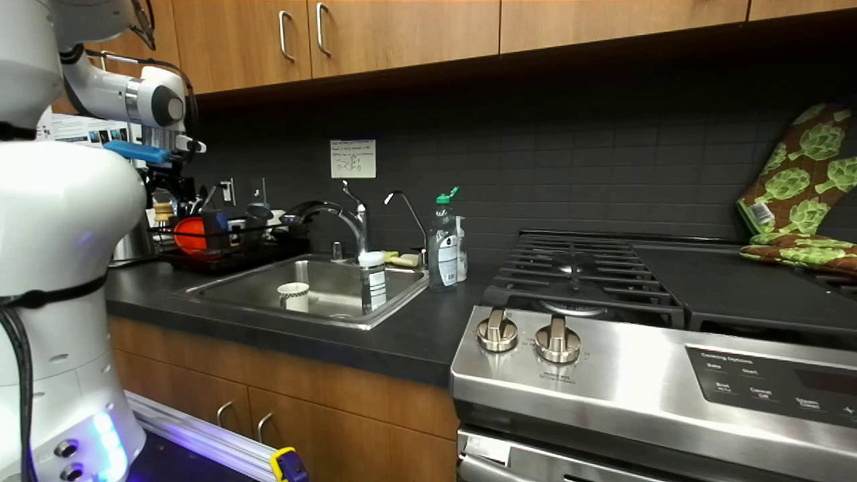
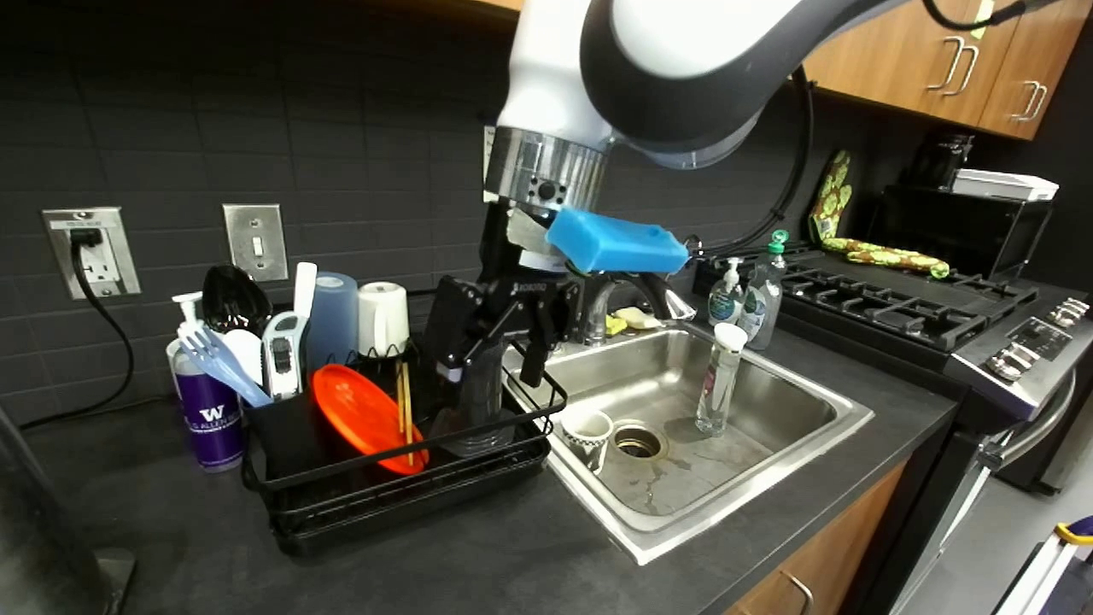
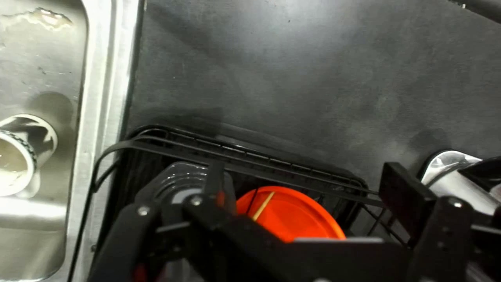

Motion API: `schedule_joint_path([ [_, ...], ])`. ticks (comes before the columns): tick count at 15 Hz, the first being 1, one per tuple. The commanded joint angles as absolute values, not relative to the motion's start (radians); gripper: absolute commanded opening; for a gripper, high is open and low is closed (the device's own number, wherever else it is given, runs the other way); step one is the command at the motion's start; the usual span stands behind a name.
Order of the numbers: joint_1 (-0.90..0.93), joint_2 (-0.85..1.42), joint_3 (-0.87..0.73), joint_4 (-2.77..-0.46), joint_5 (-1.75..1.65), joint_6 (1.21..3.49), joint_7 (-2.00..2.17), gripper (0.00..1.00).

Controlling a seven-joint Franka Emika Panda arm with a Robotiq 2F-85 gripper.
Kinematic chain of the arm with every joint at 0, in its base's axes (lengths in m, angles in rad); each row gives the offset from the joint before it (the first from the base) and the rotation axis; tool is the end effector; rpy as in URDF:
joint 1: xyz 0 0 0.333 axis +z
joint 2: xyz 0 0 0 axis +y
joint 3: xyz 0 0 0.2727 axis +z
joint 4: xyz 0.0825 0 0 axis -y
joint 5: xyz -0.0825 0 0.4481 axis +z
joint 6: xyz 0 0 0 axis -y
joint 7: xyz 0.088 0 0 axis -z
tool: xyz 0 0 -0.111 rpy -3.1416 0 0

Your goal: Remove the lid from the drying rack

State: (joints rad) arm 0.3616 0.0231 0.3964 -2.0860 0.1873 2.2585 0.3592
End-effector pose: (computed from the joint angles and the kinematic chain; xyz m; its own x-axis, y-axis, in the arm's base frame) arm 0.4463 0.4298 0.3498 0.9579 0.2779 0.0717 0.2868 -0.9353 -0.2072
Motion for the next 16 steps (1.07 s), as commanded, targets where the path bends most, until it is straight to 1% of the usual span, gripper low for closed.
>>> schedule_joint_path([
  [1, 0.386, 0.079, 0.403, -2.019, 0.228, 2.239, 0.346, 1.0],
  [8, 0.449, 0.16, 0.417, -1.961, 0.162, 2.293, 0.375, 1.0],
  [16, 0.545, 0.225, 0.395, -1.94, -0.098, 2.433, 0.471, 1.0],
])
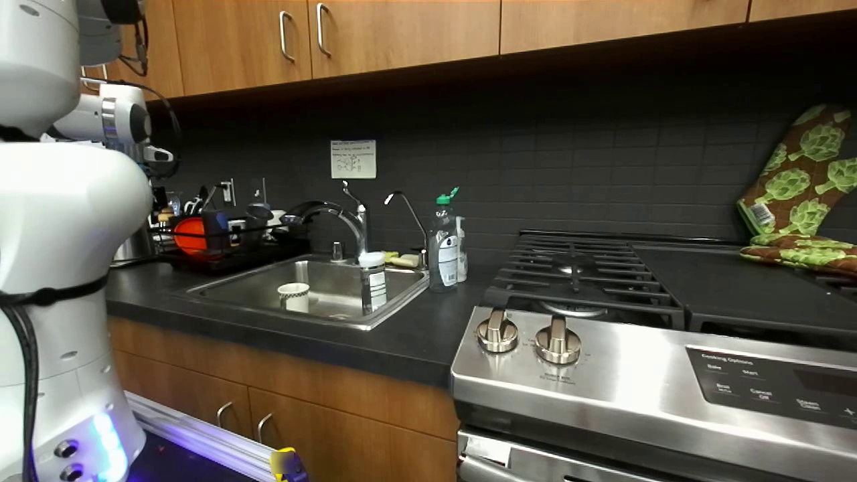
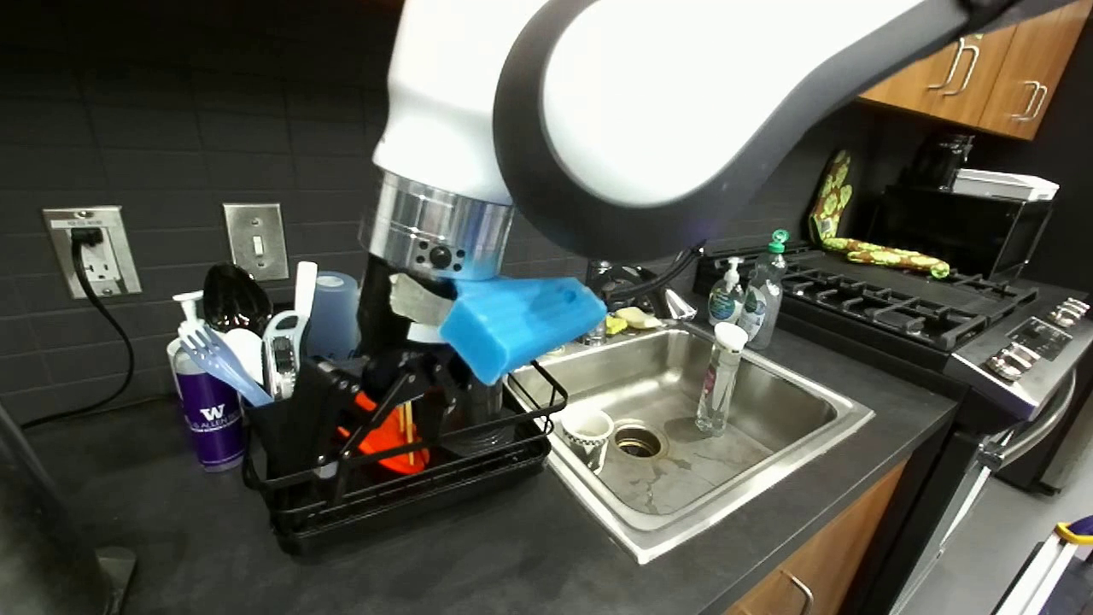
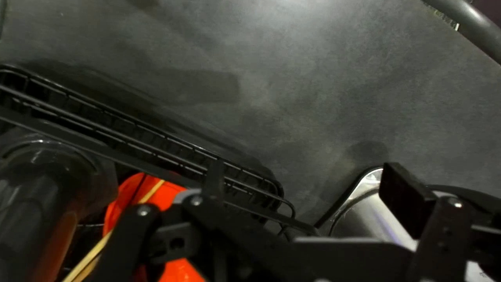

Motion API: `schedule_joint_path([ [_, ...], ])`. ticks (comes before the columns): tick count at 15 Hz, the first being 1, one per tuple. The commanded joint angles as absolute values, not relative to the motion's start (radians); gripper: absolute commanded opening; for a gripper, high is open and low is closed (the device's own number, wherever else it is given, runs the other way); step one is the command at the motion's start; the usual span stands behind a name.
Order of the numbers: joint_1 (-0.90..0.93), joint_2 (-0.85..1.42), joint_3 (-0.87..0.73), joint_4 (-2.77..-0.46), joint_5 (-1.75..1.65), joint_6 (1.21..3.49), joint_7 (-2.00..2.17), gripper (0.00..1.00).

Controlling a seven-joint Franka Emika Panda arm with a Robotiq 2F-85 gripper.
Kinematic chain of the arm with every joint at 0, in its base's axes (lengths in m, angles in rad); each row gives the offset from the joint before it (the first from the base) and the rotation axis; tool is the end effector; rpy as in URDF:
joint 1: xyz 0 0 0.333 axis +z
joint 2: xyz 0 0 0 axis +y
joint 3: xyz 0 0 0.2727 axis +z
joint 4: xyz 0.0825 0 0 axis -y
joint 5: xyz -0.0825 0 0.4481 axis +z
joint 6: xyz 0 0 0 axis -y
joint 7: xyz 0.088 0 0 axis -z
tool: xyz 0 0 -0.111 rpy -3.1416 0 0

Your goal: Remove the lid from the drying rack

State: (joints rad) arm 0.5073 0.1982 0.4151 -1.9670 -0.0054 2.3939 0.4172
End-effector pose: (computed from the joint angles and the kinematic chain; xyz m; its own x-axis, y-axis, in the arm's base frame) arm 0.4038 0.5260 0.3243 0.8728 0.4491 0.1911 0.4797 -0.8615 -0.1666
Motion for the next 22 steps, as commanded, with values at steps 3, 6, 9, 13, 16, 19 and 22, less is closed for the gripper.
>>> schedule_joint_path([
  [3, 0.577, 0.241, 0.374, -1.922, -0.219, 2.456, 0.521, 1.0],
  [6, 0.609, 0.258, 0.344, -1.899, -0.323, 2.464, 0.56, 1.0],
  [9, 0.629, 0.284, 0.313, -1.861, -0.4, 2.448, 0.564, 1.0],
  [13, 0.638, 0.311, 0.283, -1.828, -0.429, 2.446, 0.544, 1.0],
  [16, 0.648, 0.323, 0.261, -1.819, -0.453, 2.451, 0.556, 1.0],
  [19, 0.662, 0.329, 0.238, -1.82, -0.492, 2.455, 0.574, 1.0],
  [22, 0.672, 0.334, 0.221, -1.827, -0.51, 2.467, 0.587, 1.0],
])
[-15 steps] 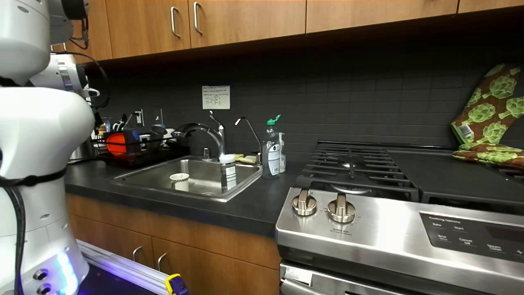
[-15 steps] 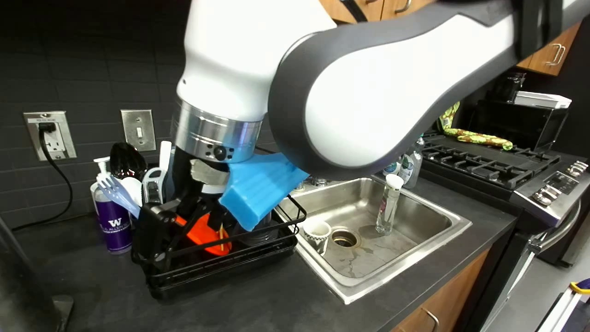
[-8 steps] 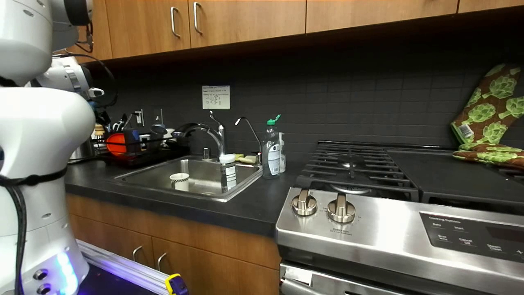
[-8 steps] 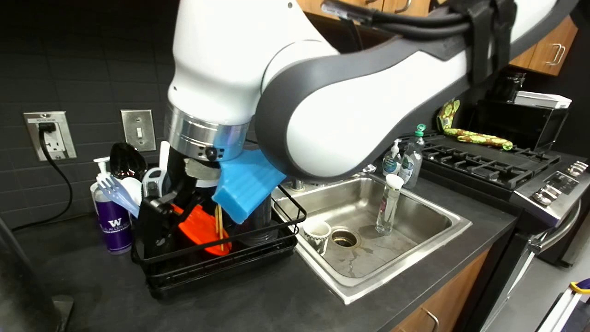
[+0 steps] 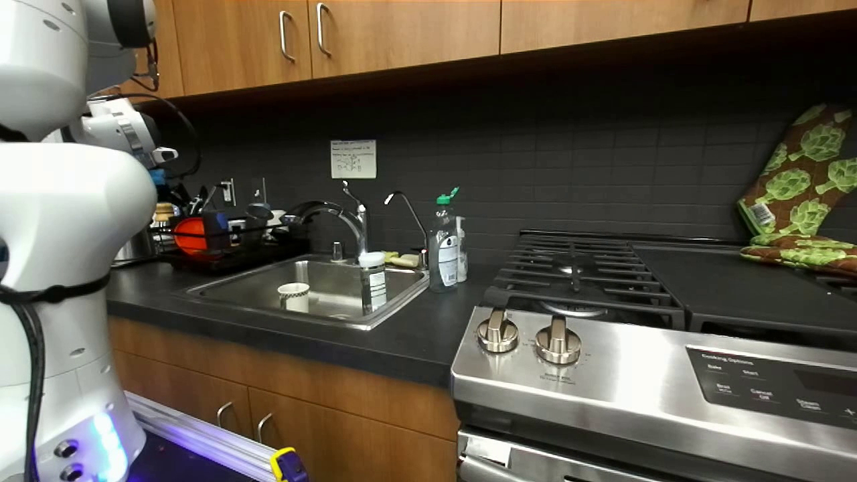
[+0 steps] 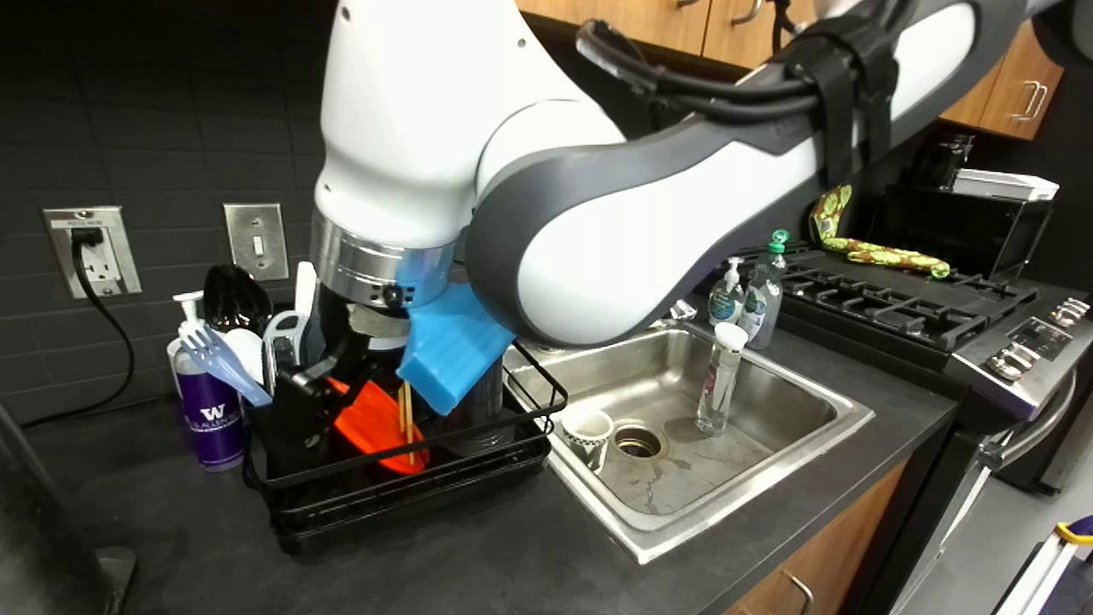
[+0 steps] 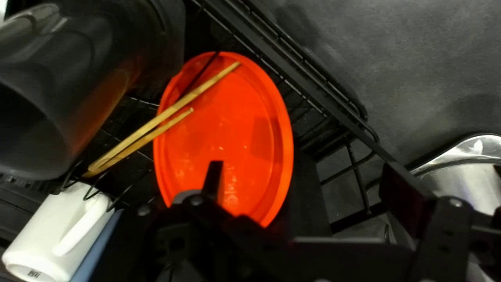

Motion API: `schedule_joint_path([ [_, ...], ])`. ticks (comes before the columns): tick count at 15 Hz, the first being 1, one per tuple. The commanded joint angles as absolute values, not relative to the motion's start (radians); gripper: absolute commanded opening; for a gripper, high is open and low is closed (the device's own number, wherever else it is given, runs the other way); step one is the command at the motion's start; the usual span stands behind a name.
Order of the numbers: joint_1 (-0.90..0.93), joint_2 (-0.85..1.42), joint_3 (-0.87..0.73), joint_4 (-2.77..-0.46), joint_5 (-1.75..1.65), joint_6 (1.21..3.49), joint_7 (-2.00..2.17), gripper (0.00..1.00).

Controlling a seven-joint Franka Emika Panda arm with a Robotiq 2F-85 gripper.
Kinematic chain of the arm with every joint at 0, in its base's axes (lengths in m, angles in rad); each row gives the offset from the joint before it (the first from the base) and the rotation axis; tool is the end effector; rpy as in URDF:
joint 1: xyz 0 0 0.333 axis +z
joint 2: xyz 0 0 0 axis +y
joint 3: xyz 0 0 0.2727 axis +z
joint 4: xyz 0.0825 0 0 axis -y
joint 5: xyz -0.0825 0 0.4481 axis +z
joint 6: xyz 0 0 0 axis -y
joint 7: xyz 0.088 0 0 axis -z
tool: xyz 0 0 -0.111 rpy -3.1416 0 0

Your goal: Remove the lid from the drying rack

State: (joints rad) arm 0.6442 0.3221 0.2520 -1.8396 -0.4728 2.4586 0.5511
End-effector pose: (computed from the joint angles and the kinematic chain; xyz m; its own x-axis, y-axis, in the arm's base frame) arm 0.4430 0.5415 0.3109 0.7245 0.5741 0.3814 0.5736 -0.8090 0.1284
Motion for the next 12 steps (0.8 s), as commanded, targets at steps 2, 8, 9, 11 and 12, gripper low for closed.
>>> schedule_joint_path([
  [2, 0.679, 0.339, 0.212, -1.83, -0.524, 2.48, 0.596, 1.0],
  [8, 0.699, 0.357, 0.185, -1.829, -0.556, 2.504, 0.618, 1.0],
  [9, 0.703, 0.361, 0.18, -1.828, -0.561, 2.501, 0.623, 1.0],
  [11, 0.71, 0.367, 0.169, -1.827, -0.572, 2.5, 0.634, 1.0],
  [12, 0.714, 0.37, 0.164, -1.827, -0.583, 2.499, 0.64, 0.95],
])
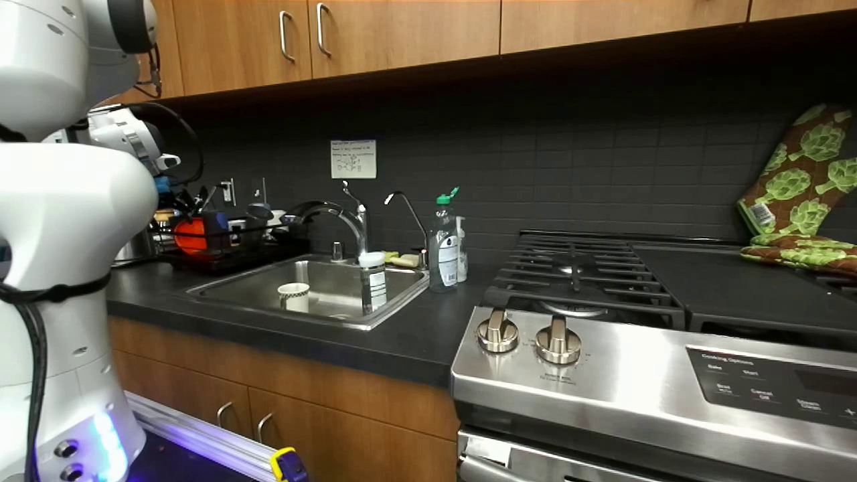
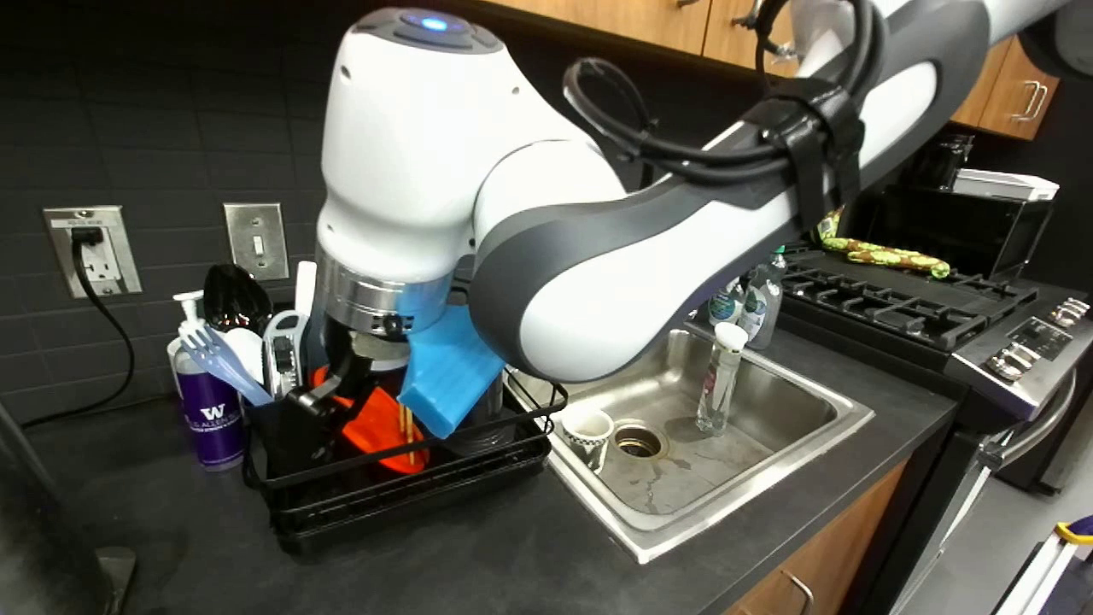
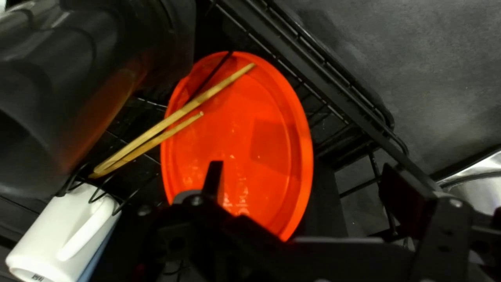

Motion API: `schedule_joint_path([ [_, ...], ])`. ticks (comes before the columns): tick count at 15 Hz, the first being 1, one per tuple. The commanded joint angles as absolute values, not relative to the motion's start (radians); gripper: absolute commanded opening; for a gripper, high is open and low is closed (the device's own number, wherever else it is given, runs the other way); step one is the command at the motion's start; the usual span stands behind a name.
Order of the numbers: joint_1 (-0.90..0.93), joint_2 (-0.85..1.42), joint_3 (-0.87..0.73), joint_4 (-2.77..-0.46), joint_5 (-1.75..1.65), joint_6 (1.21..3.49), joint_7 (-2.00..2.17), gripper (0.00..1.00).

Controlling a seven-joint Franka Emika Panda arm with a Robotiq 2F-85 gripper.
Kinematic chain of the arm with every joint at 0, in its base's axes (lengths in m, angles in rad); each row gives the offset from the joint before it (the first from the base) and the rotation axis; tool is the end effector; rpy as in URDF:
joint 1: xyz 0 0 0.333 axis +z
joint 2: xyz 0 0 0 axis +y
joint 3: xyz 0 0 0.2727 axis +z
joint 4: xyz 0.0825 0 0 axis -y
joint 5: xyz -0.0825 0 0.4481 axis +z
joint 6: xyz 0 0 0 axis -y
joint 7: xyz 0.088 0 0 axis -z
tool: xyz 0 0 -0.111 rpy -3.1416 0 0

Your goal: Remove the lid from the drying rack

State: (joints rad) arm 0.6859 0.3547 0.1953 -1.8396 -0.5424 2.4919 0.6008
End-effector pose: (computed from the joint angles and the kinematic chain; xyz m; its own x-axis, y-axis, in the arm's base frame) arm 0.4488 0.5382 0.2893 0.7133 0.5774 0.3971 0.5625 -0.8098 0.1670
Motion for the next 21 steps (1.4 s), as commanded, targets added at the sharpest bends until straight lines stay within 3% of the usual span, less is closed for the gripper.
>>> schedule_joint_path([
  [1, 0.716, 0.373, 0.16, -1.827, -0.588, 2.5, 0.644, 0.74],
  [4, 0.723, 0.382, 0.151, -1.825, -0.603, 2.498, 0.66, 0.66],
  [12, 0.727, 0.368, 0.148, -1.83, -0.624, 2.494, 0.691, 0.03],
  [21, 0.719, 0.31, 0.171, -1.831, -0.574, 2.435, 0.682, 0.03],
])
